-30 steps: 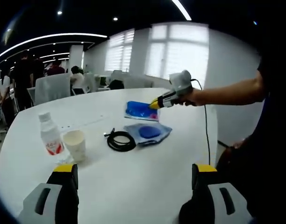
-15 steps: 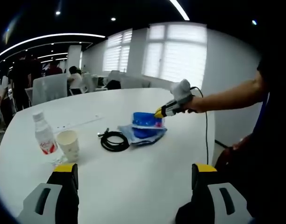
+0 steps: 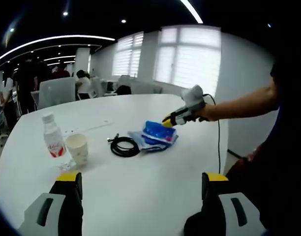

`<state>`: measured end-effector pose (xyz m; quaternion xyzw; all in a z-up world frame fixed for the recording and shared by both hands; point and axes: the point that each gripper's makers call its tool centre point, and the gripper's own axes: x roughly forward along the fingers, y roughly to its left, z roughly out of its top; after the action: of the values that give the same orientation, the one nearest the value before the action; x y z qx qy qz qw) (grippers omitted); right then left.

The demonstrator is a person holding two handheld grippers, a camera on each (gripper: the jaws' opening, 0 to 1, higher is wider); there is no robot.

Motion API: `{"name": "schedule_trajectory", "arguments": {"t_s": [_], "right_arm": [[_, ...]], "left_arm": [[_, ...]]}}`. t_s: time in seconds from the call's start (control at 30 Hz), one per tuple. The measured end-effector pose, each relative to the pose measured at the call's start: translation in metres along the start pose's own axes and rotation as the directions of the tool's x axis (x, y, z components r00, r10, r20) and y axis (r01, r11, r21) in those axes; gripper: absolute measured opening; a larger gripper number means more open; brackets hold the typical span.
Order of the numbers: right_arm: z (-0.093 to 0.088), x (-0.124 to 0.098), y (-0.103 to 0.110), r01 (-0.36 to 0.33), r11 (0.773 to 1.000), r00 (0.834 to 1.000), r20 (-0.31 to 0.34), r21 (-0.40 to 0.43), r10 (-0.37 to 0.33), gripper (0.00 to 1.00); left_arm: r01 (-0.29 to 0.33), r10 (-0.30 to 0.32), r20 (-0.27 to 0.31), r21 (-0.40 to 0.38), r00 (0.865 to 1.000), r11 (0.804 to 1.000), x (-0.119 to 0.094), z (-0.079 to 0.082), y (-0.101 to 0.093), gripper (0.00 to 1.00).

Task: Arrange the tabletop items into an orderly group along one side of the table until the central work area is clear of visible clutter.

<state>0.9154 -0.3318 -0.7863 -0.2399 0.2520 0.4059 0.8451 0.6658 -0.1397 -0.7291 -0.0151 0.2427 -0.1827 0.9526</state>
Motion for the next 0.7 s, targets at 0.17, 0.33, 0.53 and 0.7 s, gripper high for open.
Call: {"name": "schedule_trajectory", "arguments": {"t_s": [0.17,0.33,0.53,0.7], "right_arm": [[0.022,0.015,0.023,-0.077,0.995,0.997,0.027,-0.067,0.079,0.22],[0.042,0.03,0.042,-0.148,0.981,0.987,0.038,-0.123,0.154,0.26],[0.065,0.046,0.056,-0.229,0.948,0.971,0.018,-0.219,0.239,0.26],[0.079,0.06,0.067,-0.305,0.903,0.949,-0.021,-0.303,0.314,0.26]], "left_arm": [[-0.001,0.001,0.0,-0.004,1.0,1.0,-0.003,-0.002,0.003,1.0],[-0.003,0.003,-0.002,0.003,1.0,1.0,-0.007,-0.002,0.008,1.0],[-0.017,0.017,0.0,0.003,1.0,1.0,-0.011,0.0,0.019,1.0],[-0.024,0.024,0.003,0.001,1.0,1.0,-0.011,0.001,0.024,1.0]]}}
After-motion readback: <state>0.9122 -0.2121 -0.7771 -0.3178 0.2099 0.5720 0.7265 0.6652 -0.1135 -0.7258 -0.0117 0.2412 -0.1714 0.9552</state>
